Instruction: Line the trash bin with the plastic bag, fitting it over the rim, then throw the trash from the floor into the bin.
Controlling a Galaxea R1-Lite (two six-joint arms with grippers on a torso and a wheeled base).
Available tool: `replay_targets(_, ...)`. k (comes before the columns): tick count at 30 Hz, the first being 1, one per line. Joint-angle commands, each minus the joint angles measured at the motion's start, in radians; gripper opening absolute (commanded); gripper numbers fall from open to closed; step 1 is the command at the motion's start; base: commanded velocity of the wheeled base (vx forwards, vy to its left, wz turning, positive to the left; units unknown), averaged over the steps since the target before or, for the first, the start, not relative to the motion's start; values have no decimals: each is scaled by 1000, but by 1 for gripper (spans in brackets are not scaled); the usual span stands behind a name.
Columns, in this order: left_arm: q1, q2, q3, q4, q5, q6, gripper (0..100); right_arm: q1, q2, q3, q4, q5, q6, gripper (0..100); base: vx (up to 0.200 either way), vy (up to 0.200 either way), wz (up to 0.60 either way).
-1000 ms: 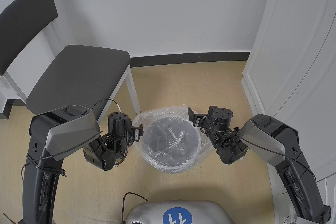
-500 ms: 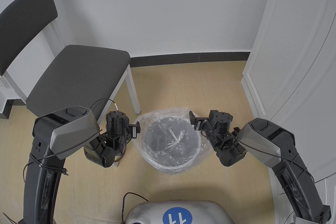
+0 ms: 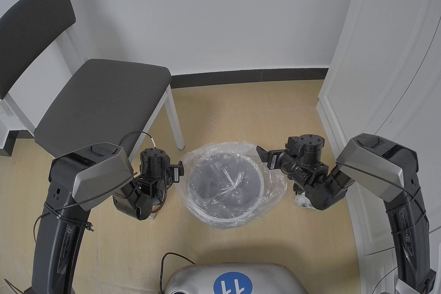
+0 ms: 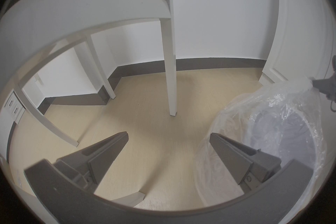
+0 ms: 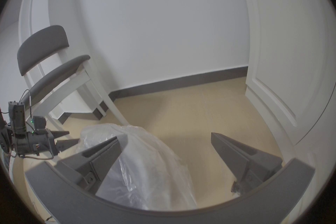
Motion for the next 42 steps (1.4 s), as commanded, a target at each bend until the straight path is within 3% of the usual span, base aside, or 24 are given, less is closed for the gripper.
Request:
replay_targets(1, 8, 26, -12, 2, 1, 0, 100, -26, -60, 41, 55, 24, 0, 100, 0, 0, 0)
replay_targets(8, 11, 32, -17, 2, 1, 0, 100, -27, -41, 55, 88, 73, 1, 100, 0, 0, 0)
replay_targets(17, 13, 68, -63, -1, 1, -20, 100, -40, 15, 25, 82, 89, 1, 100, 0, 0, 0)
replay_targets(27, 21, 100, -129, -1, 1, -52, 100, -41, 163, -163, 74, 61, 95, 100, 0, 0, 0)
replay_targets(33, 24, 123, -157, -2, 1, -62, 100, -47, 234, -258, 87, 13, 95, 100, 0, 0, 0)
replay_targets(42, 34, 143, -178, -1, 1, -63, 100, -53, 266, -296, 142, 12, 95, 100, 0, 0, 0)
